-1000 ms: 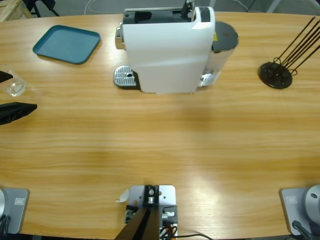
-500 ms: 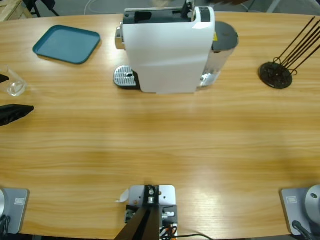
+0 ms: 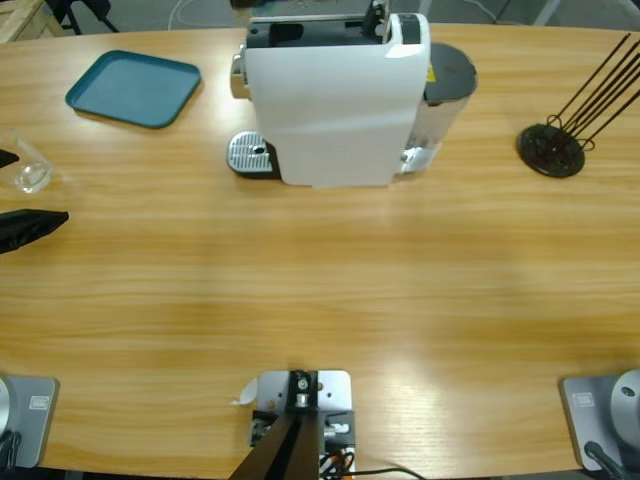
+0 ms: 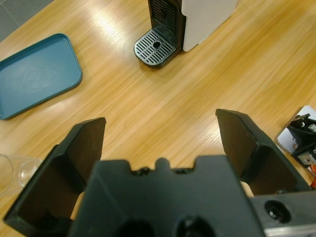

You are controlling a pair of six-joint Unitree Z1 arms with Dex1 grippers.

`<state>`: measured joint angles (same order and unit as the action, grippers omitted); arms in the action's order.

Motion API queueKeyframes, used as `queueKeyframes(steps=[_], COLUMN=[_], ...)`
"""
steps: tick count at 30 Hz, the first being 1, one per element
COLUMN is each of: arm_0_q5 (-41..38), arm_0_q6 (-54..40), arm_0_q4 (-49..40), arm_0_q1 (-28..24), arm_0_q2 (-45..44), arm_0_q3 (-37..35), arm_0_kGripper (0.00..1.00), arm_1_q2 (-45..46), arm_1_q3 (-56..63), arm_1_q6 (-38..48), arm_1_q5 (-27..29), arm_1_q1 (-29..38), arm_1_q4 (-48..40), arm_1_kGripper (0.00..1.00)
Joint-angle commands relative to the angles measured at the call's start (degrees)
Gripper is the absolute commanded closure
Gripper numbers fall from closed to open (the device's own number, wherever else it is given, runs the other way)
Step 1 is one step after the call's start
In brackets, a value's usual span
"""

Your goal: Pour coffee

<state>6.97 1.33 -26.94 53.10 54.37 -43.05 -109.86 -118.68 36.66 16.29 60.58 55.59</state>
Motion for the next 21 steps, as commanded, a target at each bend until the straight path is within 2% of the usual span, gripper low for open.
queueKeyframes(steps=[1,3,9,21], arm_0_q5=[-0.4,-0.4,-0.4,-0.4], arm_0_q6=[0.8,0.8,1.5,2.9], arm_0_q4=[1.6,1.9,2.5,3.0], arm_0_q1=[0.3,0.3,0.3,0.3], arm_0_q2=[-0.9,-0.9,-1.3,-2.6], arm_0_q3=[3.0,3.2,4.0,5.7], arm_0_kGripper=[0.041,0.041,0.041,0.041], arm_1_q2=[-9.9,-11.1,-14.1,-18.5], arm_1_q3=[-8.2,-8.8,-10.7,-15.1], arm_1_q6=[-1.9,-1.9,-1.8,-1.1], arm_1_q5=[1.7,3.0,11.5,13.8], arm_1_q1=[-1.7,-1.7,-1.7,-1.7], arm_1_q4=[4.9,5.1,7.7,10.8], arm_1_kGripper=[1.000,1.000,1.000,1.000])
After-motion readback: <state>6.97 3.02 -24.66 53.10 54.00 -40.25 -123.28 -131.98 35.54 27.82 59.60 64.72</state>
